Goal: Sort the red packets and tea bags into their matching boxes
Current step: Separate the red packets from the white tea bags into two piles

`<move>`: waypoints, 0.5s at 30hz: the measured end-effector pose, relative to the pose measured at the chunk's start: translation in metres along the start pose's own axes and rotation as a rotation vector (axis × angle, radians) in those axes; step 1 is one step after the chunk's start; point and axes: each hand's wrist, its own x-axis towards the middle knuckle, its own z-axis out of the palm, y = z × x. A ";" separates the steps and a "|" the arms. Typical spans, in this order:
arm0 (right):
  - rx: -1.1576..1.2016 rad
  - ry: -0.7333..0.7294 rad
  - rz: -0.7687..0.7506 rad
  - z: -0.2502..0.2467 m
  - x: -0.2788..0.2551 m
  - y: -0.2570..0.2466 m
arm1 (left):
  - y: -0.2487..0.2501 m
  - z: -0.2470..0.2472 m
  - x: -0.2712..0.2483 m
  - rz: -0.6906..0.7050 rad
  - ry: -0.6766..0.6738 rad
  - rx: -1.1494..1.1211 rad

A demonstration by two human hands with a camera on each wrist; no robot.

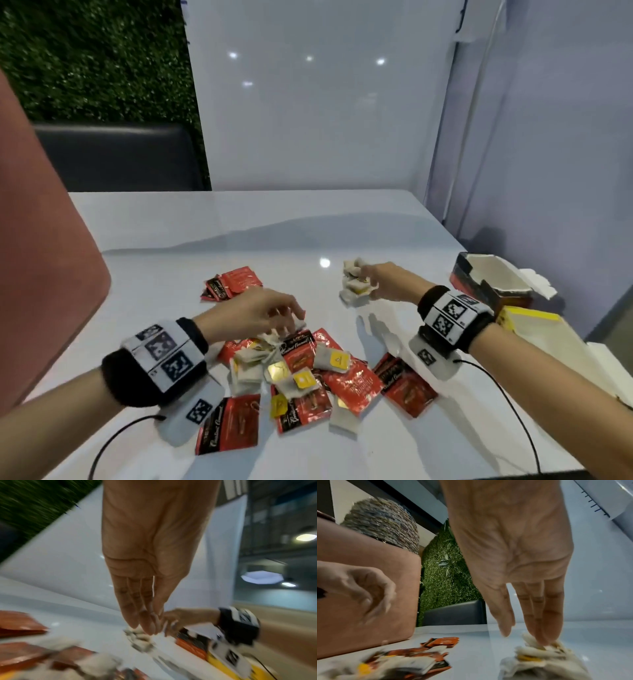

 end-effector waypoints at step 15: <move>-0.048 -0.245 0.201 0.053 -0.107 -0.006 | 0.073 0.090 0.087 0.360 -0.325 0.752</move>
